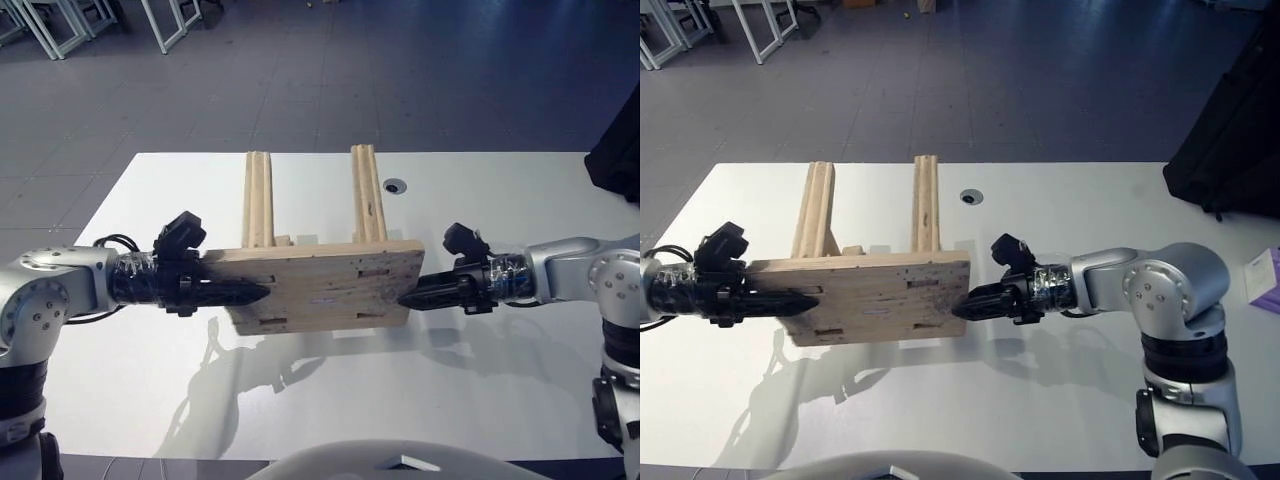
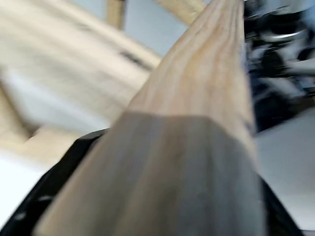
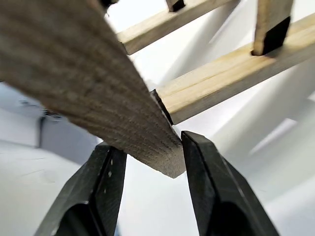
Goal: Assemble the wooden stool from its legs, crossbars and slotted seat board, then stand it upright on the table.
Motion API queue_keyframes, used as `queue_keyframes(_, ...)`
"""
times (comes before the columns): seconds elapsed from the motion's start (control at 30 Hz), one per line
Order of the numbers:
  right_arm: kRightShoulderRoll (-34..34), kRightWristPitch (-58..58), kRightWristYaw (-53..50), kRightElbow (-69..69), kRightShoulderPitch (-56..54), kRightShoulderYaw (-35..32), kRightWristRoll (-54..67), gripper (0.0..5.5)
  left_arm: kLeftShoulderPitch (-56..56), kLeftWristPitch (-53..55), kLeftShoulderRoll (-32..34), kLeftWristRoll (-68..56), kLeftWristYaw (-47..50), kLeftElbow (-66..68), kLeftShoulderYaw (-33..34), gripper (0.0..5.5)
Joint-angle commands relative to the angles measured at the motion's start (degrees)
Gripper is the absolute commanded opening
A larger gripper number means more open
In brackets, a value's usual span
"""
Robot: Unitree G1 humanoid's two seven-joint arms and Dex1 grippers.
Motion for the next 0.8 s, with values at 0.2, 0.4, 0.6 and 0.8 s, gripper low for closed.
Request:
queue_keyframes(0.2,-5.4,-3.8,4.1,19.1,-22.5,7.4,52.2,1.79,-20.5,24.2,1.1,-15.3,-7.3,21.1,-10.7,3.71)
queue_keyframes(0.4,-10.5,0.9,12.0,39.3,-35.9,26.8,54.3,1.79,-29.9,24.3,1.5,-20.5,-3.1,36.2,-23.4,4.63)
queue_keyframes(0.6,-6.5,0.7,5.2,52.2,-33.7,35.3,54.2,1.79,-38.0,24.3,-0.5,-24.8,5.3,51.2,-35.3,5.47)
queue_keyframes(0.8,-3.9,-1.2,-7.7,53.6,-24.4,30.3,54.2,1.79,-35.9,24.3,-3.2,-24.0,11.0,52.2,-35.1,5.47)
